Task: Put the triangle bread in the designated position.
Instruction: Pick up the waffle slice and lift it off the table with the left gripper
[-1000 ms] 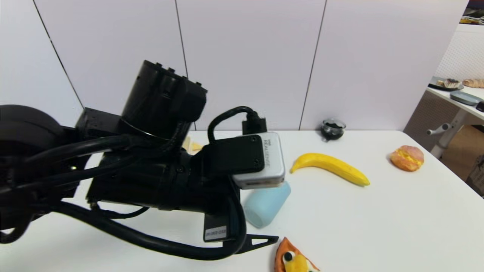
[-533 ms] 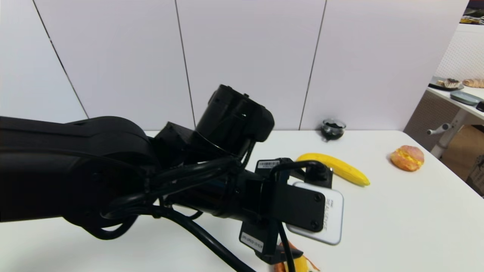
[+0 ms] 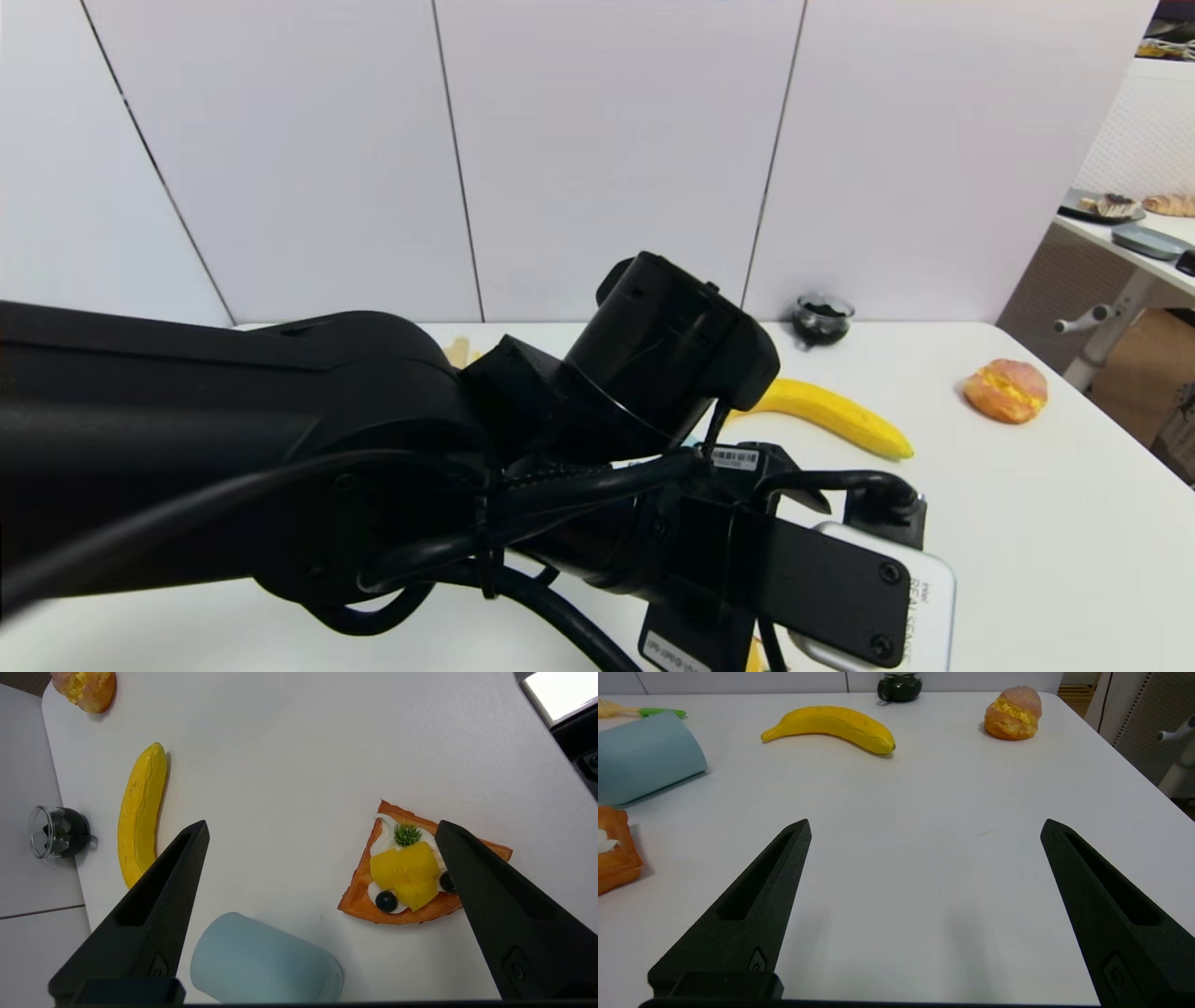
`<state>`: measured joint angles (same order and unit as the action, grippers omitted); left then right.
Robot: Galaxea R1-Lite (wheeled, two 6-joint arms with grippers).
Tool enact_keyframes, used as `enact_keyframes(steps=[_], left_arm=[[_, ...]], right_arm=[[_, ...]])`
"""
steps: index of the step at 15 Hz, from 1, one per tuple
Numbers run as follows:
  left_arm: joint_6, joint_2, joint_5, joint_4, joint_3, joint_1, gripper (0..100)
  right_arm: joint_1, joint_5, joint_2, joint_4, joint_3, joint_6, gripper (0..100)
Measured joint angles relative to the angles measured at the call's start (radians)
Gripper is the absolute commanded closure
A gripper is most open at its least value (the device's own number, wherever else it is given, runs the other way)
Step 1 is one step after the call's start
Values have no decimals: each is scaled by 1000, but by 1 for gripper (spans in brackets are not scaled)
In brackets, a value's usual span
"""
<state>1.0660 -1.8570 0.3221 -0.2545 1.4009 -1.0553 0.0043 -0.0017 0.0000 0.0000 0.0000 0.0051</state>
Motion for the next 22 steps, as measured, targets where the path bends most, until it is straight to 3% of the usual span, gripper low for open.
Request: enact_keyframes(steps=[6,14,17,22], left_arm=[[-330,-13,-18,-67,82,-37,0],[-921,-46,-199,-103,142,-98,0],[-1077,-62,-254,-214,164,-100,0],[-1203,-86,-282,-370,170,-100,0]], right_arm=[[0,0,0,0,0,0,0],[0,0,0,0,0,-1,0],[0,0,0,0,0,0,0],[0,0,0,0,0,1,0]])
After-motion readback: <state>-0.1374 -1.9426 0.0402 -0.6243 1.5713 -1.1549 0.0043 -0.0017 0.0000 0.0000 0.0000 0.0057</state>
